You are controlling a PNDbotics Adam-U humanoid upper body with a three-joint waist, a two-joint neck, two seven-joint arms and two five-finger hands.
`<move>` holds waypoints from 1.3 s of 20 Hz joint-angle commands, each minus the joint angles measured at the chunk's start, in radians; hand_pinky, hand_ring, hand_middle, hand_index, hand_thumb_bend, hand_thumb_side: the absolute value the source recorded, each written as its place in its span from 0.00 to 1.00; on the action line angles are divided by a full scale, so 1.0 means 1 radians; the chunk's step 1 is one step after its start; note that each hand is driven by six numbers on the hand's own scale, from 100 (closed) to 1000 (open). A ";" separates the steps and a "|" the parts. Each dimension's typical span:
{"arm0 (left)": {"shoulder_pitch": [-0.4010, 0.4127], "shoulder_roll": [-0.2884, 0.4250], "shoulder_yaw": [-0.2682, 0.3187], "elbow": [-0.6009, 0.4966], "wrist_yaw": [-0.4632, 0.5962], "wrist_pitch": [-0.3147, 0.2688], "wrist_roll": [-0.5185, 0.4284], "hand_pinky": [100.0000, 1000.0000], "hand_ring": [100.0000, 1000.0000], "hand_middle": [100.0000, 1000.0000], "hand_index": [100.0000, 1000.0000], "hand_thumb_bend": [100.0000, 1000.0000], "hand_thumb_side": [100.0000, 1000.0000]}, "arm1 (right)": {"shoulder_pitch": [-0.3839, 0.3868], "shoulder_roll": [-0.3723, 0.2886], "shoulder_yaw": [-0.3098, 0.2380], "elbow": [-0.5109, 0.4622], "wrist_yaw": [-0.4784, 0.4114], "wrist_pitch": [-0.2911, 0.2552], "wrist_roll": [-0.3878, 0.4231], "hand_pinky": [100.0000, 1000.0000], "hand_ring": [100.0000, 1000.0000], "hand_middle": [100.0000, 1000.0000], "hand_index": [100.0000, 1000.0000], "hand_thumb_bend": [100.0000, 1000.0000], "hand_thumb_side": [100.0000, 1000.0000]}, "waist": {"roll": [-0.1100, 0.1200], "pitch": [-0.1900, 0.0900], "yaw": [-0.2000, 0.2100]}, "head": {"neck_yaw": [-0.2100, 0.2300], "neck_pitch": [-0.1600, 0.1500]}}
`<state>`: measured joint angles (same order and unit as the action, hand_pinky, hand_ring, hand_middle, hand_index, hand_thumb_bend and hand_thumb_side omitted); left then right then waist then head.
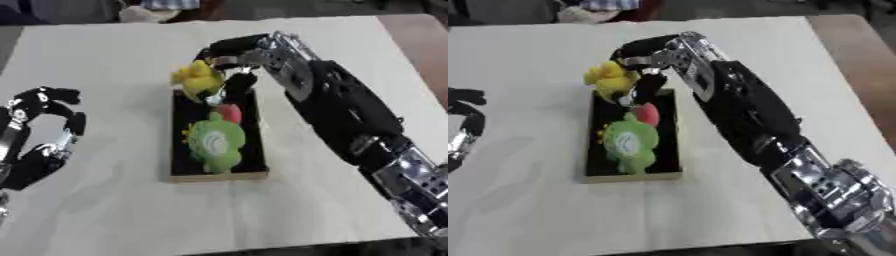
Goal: Pick up objects on the table and place them in the box.
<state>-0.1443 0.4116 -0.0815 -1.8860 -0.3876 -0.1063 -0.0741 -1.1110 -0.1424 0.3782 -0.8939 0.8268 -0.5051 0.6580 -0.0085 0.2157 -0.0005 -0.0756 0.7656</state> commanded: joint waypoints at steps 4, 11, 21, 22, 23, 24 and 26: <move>-0.011 0.009 0.013 -0.009 -0.002 -0.006 0.000 0.67 0.55 0.61 0.77 0.15 0.70 | -0.023 -0.013 0.028 -0.070 0.078 -0.094 0.066 0.79 0.83 0.83 0.92 0.23 0.74 | -0.016 -0.036 0.001 | 0.001 0.004; -0.009 0.008 0.017 -0.007 -0.003 -0.006 0.002 0.67 0.55 0.61 0.77 0.14 0.71 | -0.017 -0.066 0.011 -0.148 0.098 -0.093 0.023 0.89 0.94 0.94 0.96 0.23 0.76 | -0.020 -0.037 -0.002 | 0.008 0.004; -0.014 -0.007 0.026 0.002 0.019 0.000 0.038 0.67 0.56 0.60 0.77 0.13 0.70 | 0.140 -0.198 -0.178 -0.534 -0.232 0.128 -0.307 0.80 0.78 0.82 0.94 0.00 0.55 | -0.017 -0.031 -0.014 | 0.031 0.004; -0.012 -0.012 0.028 0.004 0.023 0.002 0.048 0.66 0.56 0.60 0.77 0.12 0.70 | 0.173 -0.196 -0.200 -0.562 -0.270 0.158 -0.351 0.79 0.77 0.81 0.93 0.00 0.54 | -0.016 -0.030 -0.018 | 0.035 0.004; -0.012 -0.017 0.029 0.007 0.027 0.004 0.060 0.66 0.56 0.60 0.77 0.12 0.70 | 0.208 -0.190 -0.223 -0.588 -0.308 0.188 -0.396 0.78 0.76 0.80 0.93 0.00 0.54 | -0.015 -0.028 -0.021 | 0.039 0.004; -0.012 -0.023 0.029 0.010 0.032 0.005 0.071 0.66 0.56 0.60 0.77 0.12 0.70 | 0.245 -0.180 -0.247 -0.612 -0.344 0.217 -0.442 0.78 0.74 0.78 0.92 0.00 0.53 | -0.014 -0.027 -0.024 | 0.042 0.004; -0.014 -0.033 0.028 0.016 0.043 0.007 0.095 0.66 0.56 0.60 0.76 0.11 0.70 | 0.317 -0.157 -0.286 -0.657 -0.416 0.268 -0.532 0.75 0.69 0.72 0.90 0.00 0.54 | -0.012 -0.024 -0.029 | 0.049 0.004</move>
<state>-0.1461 0.3742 -0.0630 -1.8609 -0.3535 -0.0994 0.0048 -0.7828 -0.2990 0.1245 -1.5036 0.4582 -0.2665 0.1783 -0.0155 0.2109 -0.0293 -0.0327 0.7656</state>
